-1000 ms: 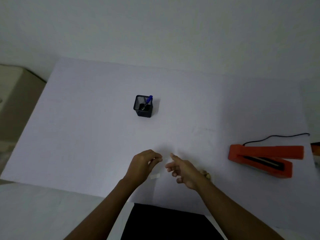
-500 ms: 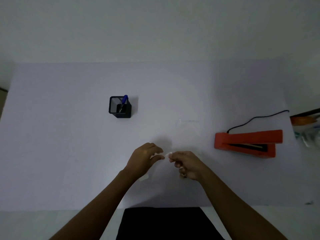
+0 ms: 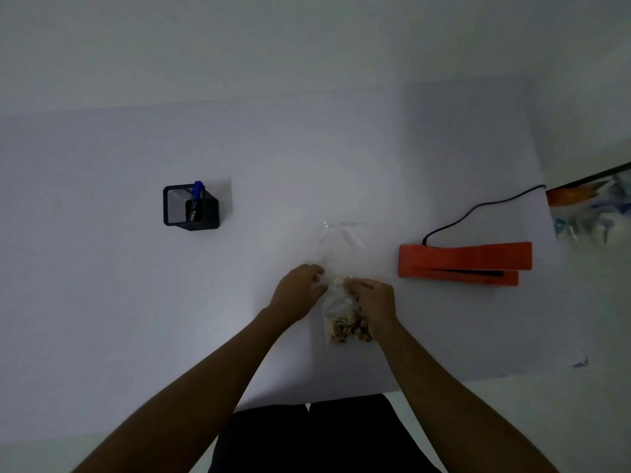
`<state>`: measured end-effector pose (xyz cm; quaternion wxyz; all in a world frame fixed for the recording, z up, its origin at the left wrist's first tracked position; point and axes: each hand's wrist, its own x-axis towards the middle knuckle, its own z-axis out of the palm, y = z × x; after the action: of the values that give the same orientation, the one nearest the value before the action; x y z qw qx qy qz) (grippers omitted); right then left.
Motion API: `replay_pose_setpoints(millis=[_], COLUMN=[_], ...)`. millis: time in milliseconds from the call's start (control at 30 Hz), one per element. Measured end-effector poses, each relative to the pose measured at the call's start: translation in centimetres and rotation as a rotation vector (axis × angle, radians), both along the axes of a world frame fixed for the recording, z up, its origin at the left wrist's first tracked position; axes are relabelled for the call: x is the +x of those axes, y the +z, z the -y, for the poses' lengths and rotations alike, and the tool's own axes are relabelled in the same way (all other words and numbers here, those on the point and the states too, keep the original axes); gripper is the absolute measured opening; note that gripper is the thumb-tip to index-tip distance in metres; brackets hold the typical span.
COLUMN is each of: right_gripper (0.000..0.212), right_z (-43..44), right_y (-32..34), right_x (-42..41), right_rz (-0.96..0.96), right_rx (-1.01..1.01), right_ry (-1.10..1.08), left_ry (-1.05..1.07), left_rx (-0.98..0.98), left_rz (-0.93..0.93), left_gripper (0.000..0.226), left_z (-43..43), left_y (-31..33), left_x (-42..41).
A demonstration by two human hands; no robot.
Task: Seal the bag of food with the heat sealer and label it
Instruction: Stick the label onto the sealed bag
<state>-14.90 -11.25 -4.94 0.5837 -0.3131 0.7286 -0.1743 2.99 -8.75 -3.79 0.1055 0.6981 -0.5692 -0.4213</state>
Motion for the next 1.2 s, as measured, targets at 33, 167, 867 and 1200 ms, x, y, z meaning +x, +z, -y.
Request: replay_pose_setpoints(millis=[33,167,867,1200], right_gripper=[0.014,0.010,0.022,0.070], right_z=[-0.1,0.0,-0.2,0.1], right_y=[-0.3,-0.6,-0.7,-1.7], right_x=[0.0,0.0,1.3,1.8], right_rz=[0.008,0.000,-0.286,-0.627], right_rx=[0.001,-0.013,-0.307,-0.360], right_ry=[-0.006,-0.023,0.231,0.234], left_ry=[0.011,0.080,0.209,0.236], left_rx=[0.020,0.040,0.081,0.089], left_rz=[0.002,0.031,0.247,0.244], left_gripper=[0.035,0.027,0.046,0.049], left_z=[0.2,1.0,2.7,2.9], left_y=[-0.2,-1.0,-1.6,-2.0], left_x=[-0.3,-1.1,-3.8,-3.7])
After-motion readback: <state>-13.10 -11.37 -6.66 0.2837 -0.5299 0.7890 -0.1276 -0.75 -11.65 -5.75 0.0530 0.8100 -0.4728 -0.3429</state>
